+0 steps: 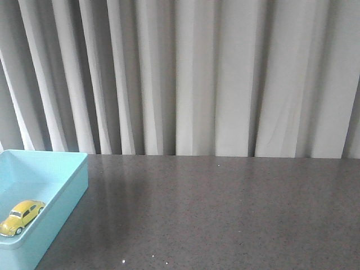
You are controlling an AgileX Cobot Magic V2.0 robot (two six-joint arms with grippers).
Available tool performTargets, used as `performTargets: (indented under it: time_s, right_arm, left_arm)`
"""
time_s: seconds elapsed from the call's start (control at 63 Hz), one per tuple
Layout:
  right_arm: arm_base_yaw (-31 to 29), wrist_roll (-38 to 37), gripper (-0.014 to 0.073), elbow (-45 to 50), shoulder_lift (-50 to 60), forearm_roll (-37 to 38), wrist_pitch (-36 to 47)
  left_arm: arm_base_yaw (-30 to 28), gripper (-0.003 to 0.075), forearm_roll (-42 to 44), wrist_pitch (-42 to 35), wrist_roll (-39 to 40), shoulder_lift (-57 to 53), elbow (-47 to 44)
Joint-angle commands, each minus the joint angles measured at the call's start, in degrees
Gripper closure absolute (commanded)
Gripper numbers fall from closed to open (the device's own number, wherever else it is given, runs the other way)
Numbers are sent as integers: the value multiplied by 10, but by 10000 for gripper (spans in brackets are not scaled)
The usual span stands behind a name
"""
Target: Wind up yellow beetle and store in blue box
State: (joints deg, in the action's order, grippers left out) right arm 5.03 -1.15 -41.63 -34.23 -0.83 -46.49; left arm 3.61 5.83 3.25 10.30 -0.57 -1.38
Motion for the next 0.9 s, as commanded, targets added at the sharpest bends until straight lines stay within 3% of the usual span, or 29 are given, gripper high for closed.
performTargets:
  time_s: [0.0,0.238,0.365,0.524,0.889]
  right_arm:
    - [-30,5,601,40,62,2,136]
    - [-68,0,601,261,215,-9,396]
    - [-76,0,601,358,282,-28,469]
    - [-75,0,601,434,344,-26,504]
    - [-72,1,601,434,356,-26,476]
  left_arm:
    - [4,726,-1,-42,4,-10,5]
    - [4,726,-1,-42,4,-10,5]
    - [4,726,-1,-42,4,-10,5]
    - [4,726,-1,-42,4,-10,5]
    - [4,726,-1,-42,4,-10,5]
